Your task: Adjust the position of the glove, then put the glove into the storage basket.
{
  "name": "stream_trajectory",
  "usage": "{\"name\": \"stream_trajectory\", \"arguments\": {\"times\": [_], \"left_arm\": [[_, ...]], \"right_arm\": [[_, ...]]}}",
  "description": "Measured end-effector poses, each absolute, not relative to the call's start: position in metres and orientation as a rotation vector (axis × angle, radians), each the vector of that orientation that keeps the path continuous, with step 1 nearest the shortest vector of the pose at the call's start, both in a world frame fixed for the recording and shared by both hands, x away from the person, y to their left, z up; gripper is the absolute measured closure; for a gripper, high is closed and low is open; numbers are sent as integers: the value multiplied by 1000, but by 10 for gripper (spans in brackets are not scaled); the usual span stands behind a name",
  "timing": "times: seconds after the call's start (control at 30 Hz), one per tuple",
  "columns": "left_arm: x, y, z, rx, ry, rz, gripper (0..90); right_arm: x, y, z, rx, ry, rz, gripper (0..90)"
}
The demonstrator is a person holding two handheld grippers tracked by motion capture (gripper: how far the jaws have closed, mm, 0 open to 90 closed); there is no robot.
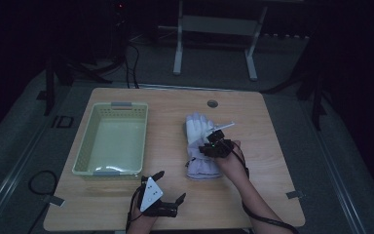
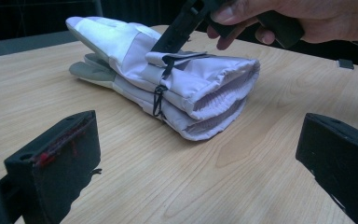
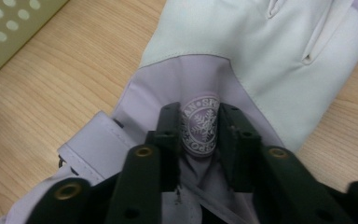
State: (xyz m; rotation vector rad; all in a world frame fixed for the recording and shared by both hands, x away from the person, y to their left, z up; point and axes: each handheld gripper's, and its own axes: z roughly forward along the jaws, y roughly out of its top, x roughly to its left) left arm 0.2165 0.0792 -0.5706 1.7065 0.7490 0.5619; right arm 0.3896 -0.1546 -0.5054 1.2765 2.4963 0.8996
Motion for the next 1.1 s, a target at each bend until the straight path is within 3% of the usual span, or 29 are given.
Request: {"name": "stream_trajectory", "arguments": {"times": [0.07, 0.23, 0.37, 0.7, 1.1], "left_arm": [[216, 79, -571, 1706, 751, 564, 0], [216, 78, -571, 1715, 756, 582, 0], [216, 77, -570, 1722, 758, 593, 0], [217, 80, -571, 1687, 771, 559, 0], [215, 66, -551, 1722, 785, 503, 0]], "right_arm": [[389, -155, -505, 1277, 2492, 910, 664], [386, -160, -498, 1236, 2462, 1017, 290], [378, -162, -494, 1087, 2495, 1082, 136], [373, -186, -487, 982, 2457, 1203, 146], [360, -224, -466, 994, 2382, 1096, 141]]}}
